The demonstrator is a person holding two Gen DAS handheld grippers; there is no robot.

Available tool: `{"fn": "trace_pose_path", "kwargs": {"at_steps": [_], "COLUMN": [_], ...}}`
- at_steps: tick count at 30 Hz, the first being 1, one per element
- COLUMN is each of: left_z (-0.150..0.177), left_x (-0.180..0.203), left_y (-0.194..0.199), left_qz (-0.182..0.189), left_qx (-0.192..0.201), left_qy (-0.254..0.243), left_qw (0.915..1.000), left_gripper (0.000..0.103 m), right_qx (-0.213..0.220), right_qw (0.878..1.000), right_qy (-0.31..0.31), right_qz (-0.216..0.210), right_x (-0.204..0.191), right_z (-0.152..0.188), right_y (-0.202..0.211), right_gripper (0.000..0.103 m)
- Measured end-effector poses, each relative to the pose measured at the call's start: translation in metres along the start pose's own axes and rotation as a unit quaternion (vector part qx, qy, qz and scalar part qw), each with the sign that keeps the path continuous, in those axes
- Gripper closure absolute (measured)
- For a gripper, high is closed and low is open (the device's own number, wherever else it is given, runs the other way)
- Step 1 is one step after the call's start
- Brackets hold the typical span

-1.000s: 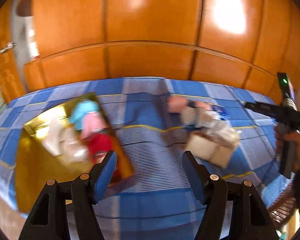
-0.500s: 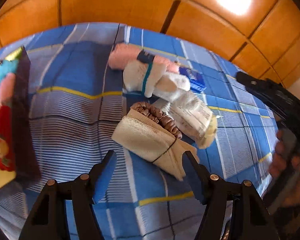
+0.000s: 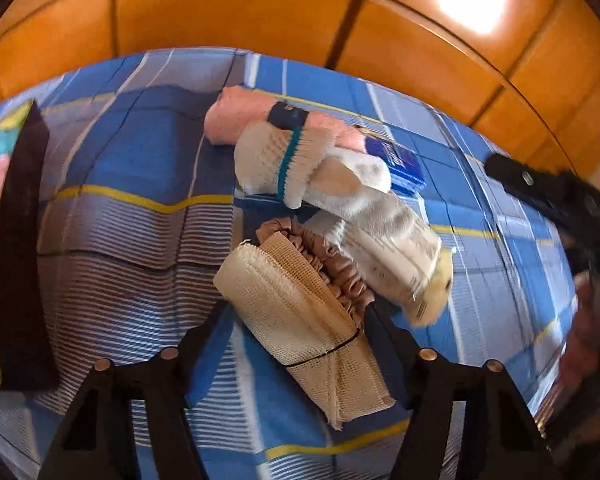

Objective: Organize soft objects
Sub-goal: 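Grasp the beige gauze bundle with the left tool while the right tool grasps the brown scrunchie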

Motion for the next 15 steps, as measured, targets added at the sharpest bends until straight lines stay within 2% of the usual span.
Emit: {"fn": "trace_pose_path", "kwargs": {"at_steps": [4, 7, 9, 11, 12, 15], "left_z": [0.006, 0.011, 0.013, 0.012, 0.013, 0.017], "left_x": [0.000, 0.000, -0.001, -0.005, -0.007, -0.016], "left_y": [0.011, 0.024, 0.031, 0.031, 0.029, 0.020], "left_qz": [0.015, 0.030, 0.028, 0.031, 0.037, 0.040], "left_qx": [-0.002, -0.006, -0.002, 0.001, -0.004, -0.014], "left_qy": [-0.055, -0.081, -0.103, -0.100, -0.092, -0.071], "left_qw": [0.9984, 0.9962, 0.9943, 0.9945, 0.9951, 0.9966], "left_gripper": [0.063, 0.063, 0.058, 0.044, 0.041, 0.042], "right_qx": [-0.006, -0.007, -0.006, -0.007, -0.009, -0.026], "right_qw": [1.000, 1.000, 0.999, 0.996, 0.993, 0.985], "right_qy": [0.004, 0.016, 0.029, 0.058, 0.085, 0.140], "right_qz": [0.004, -0.008, -0.038, -0.065, -0.078, -0.101], "right_x": [0.001, -0.006, -0.018, -0.035, -0.047, -0.072], "right_z": [0.002, 0.004, 0.005, 0.010, 0.015, 0.031], "right_y": [-0.003, -0.003, 0.000, 0.003, 0.004, 0.003], "right_gripper": [0.058, 0.058, 0.058, 0.058, 0.060, 0.067]}}
Point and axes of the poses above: each gripper's, at about its wrist camera, not at the fingertips, and y roughly against the way its jaws point, x to its right, z to its underside, the point moved 7 cm from there along -y, roughly the way its jaws point, and after that the axes turned 11 degrees about z, right-handed, at the moved point
